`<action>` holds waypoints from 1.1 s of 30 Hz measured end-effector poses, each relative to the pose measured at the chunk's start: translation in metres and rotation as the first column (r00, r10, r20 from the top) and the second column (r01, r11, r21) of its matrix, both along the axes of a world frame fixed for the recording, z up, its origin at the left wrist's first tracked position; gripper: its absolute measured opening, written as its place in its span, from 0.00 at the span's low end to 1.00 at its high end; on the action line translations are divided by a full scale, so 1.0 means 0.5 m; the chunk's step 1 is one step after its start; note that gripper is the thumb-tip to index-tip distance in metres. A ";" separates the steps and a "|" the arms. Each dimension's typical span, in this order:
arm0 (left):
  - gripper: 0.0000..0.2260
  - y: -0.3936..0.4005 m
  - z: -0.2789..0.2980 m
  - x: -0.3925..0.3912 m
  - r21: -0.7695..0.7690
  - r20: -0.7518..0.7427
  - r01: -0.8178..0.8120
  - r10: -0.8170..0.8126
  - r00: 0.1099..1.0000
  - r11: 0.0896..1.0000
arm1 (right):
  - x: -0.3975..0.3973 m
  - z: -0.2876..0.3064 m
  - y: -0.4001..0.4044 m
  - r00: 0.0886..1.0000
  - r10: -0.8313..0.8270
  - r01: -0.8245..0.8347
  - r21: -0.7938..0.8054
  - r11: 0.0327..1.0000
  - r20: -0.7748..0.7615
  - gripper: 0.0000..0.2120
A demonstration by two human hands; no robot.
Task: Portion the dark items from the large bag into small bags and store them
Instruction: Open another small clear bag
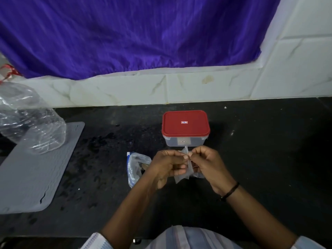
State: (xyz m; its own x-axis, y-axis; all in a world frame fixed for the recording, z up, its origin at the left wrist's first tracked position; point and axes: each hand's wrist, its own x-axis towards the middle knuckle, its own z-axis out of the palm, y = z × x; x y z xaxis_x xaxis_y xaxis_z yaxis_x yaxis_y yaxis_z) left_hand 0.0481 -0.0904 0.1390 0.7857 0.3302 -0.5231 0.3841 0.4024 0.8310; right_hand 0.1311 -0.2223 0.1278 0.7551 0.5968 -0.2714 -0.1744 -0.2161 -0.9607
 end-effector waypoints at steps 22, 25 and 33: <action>0.09 -0.002 0.026 -0.085 0.960 -0.123 0.100 0.070 0.990 0.261 | -0.052 0.010 0.061 0.638 0.573 -0.258 -0.558 0.789 0.515 0.04; 0.08 0.012 0.014 -0.108 0.973 -0.035 0.033 0.004 0.999 0.227 | -0.045 0.017 0.064 0.681 0.549 -0.268 -0.533 0.803 0.485 0.04; 0.27 0.021 -0.080 -0.185 0.915 0.156 -0.062 -0.210 0.965 0.398 | -0.050 0.016 0.078 0.565 0.720 -0.558 -0.455 0.694 0.403 0.13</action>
